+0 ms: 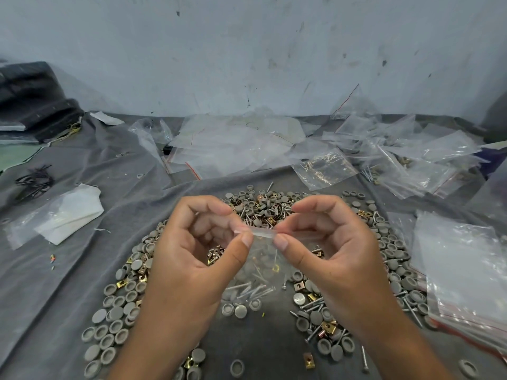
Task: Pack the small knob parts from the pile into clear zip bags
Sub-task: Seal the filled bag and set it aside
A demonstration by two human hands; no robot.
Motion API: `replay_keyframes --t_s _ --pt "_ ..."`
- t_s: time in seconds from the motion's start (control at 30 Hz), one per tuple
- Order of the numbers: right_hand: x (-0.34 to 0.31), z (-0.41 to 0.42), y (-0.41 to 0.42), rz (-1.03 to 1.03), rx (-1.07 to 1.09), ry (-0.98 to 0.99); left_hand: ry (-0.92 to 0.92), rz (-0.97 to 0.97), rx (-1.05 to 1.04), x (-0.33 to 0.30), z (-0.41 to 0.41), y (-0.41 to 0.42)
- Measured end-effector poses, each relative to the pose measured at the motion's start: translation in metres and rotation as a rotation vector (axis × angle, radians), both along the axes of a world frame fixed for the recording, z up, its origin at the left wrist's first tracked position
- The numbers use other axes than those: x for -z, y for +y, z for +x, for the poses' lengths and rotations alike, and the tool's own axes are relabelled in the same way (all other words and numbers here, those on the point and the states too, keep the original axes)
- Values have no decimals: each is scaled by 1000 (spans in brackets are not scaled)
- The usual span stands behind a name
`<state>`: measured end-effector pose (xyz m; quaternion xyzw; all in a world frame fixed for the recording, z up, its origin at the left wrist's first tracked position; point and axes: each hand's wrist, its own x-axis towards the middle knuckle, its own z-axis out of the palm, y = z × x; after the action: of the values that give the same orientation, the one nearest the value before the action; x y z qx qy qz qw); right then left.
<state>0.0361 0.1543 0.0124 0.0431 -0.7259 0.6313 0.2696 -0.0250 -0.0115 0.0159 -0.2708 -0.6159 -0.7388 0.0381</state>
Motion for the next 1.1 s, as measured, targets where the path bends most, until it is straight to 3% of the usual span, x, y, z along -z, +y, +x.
replay_keyframes --t_s 0.1,0.53,0.73,1.1 --pt "0 1 0 89 33 10 -11 -2 1 0 0 0" --pt "-3 3 -1 108 22 -7 -33 -101 39 -4 4 1" --pt "-5 2 7 130 30 -16 -71 -49 6 -6 3 0" --pt "-9 0 19 -88 -86 -45 -100 -25 -54 -7 -1 -3"
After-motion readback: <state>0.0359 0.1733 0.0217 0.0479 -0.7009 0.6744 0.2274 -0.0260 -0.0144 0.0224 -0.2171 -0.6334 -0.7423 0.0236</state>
